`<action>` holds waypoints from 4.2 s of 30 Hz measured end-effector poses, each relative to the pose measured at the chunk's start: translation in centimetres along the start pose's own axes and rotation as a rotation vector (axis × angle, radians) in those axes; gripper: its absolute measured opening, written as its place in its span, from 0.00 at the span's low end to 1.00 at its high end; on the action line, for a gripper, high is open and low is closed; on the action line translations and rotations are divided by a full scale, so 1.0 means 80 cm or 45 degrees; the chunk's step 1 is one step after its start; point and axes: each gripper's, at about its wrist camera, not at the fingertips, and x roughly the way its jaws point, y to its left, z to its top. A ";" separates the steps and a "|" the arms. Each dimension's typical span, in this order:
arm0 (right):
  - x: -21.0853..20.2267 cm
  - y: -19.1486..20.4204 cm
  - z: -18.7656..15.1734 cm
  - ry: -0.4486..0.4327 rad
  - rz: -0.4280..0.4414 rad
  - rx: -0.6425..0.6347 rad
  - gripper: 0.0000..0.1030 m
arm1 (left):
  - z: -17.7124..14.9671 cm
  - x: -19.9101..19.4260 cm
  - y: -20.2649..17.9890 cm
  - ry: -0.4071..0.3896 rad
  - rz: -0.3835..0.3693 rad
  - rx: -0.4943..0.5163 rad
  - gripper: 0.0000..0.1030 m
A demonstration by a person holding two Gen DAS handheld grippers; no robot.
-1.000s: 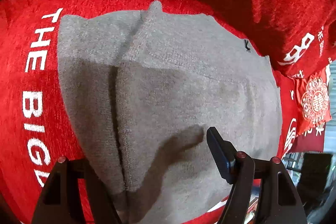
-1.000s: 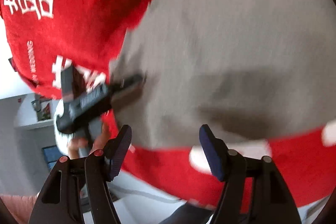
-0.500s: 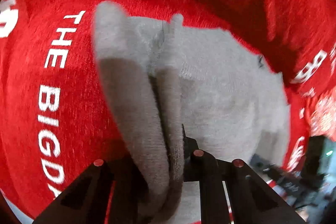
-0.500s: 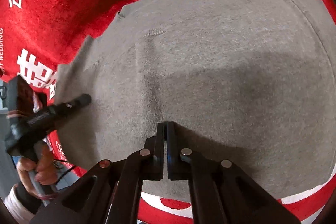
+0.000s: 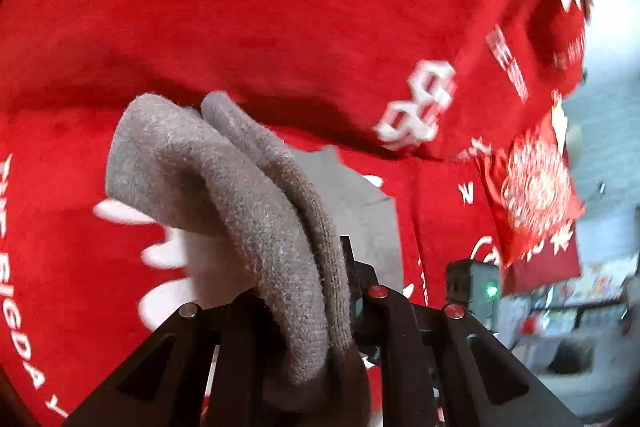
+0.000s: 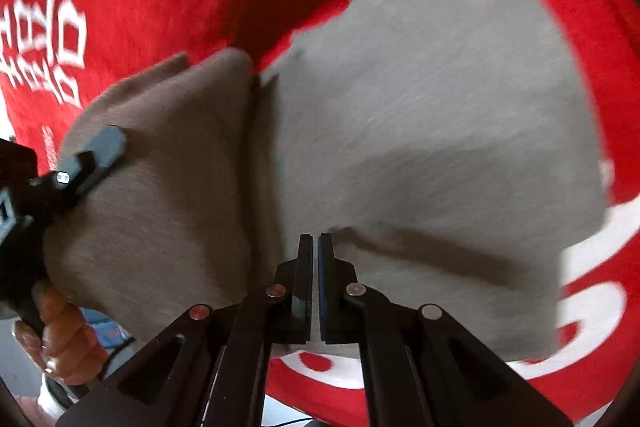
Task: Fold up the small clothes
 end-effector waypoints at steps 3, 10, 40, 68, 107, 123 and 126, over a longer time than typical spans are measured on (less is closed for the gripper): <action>-0.023 -0.040 0.013 -0.008 -0.012 0.057 0.02 | 0.001 0.050 -0.054 0.080 0.058 0.088 0.15; -0.045 -0.125 0.017 0.005 0.119 0.278 0.03 | -0.018 0.176 -0.116 0.265 0.301 0.275 0.18; -0.035 -0.118 0.071 0.123 0.372 0.252 0.59 | -0.053 0.049 0.005 0.041 0.545 0.008 1.00; -0.106 -0.115 0.051 -0.010 -0.108 -0.001 0.22 | -0.094 0.074 0.032 0.129 0.645 -0.016 1.00; -0.133 -0.123 -0.022 -0.058 -0.320 0.200 0.07 | -0.150 0.101 0.018 0.209 0.725 0.200 1.00; -0.127 -0.127 -0.004 -0.034 -0.317 0.188 0.08 | -0.130 0.109 0.044 0.270 0.629 0.103 1.00; -0.129 -0.131 0.000 -0.040 -0.320 0.197 0.31 | -0.123 0.097 0.047 0.243 0.587 0.067 1.00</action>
